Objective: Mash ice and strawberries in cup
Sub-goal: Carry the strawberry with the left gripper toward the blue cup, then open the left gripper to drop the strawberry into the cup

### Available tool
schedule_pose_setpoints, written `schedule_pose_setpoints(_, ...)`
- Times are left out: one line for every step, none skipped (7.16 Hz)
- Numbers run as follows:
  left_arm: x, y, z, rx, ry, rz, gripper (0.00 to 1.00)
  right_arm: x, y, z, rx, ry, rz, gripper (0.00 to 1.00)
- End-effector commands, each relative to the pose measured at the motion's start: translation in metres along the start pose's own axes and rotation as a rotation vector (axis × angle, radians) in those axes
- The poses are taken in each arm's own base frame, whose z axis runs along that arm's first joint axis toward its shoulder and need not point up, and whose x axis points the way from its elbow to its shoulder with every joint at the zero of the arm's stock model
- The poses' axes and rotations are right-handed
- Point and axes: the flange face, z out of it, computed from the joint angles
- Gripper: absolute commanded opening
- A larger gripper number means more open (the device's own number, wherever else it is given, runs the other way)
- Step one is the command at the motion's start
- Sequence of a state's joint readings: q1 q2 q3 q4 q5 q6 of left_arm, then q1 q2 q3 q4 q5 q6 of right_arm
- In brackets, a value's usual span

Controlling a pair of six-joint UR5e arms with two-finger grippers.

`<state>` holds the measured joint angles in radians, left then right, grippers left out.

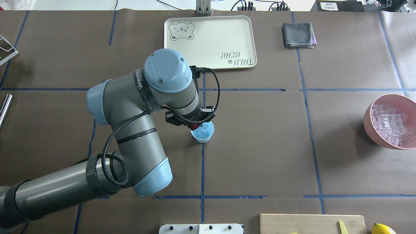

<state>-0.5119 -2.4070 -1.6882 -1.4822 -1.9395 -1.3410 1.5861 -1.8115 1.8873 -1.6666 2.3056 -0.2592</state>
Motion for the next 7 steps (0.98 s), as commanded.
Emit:
schedule_pose_setpoints(0.013,0.007,-0.001,-0.005,0.026,-0.007,0.42,0.0,0.0,0.0,-0.001,0.0,0.001,0.99)
schedule_pose_setpoints(0.013,0.007,-0.002,-0.001,0.043,0.0,0.93,0.0,0.0,0.0,-0.001,0.0,0.001,0.99)
schedule_pose_setpoints(0.013,0.007,-0.002,-0.001,0.042,-0.002,1.0,0.0,0.0,0.0,-0.001,0.0,0.001,0.99)
schedule_pose_setpoints(0.012,0.006,-0.001,0.0,0.04,-0.003,1.0,0.0,0.0,0.0,-0.001,0.0,0.001,0.99)
schedule_pose_setpoints(0.012,0.006,-0.001,0.0,0.04,-0.003,1.0,0.001,0.002,0.001,-0.003,-0.001,0.003,0.99)
schedule_pose_setpoints(0.011,0.006,-0.001,0.001,0.035,-0.003,1.0,0.001,0.002,0.001,-0.003,-0.001,0.003,0.99)
schedule_pose_setpoints(-0.002,0.004,0.005,-0.004,-0.002,-0.013,1.0,0.001,0.002,0.001,-0.003,-0.001,0.003,0.99)
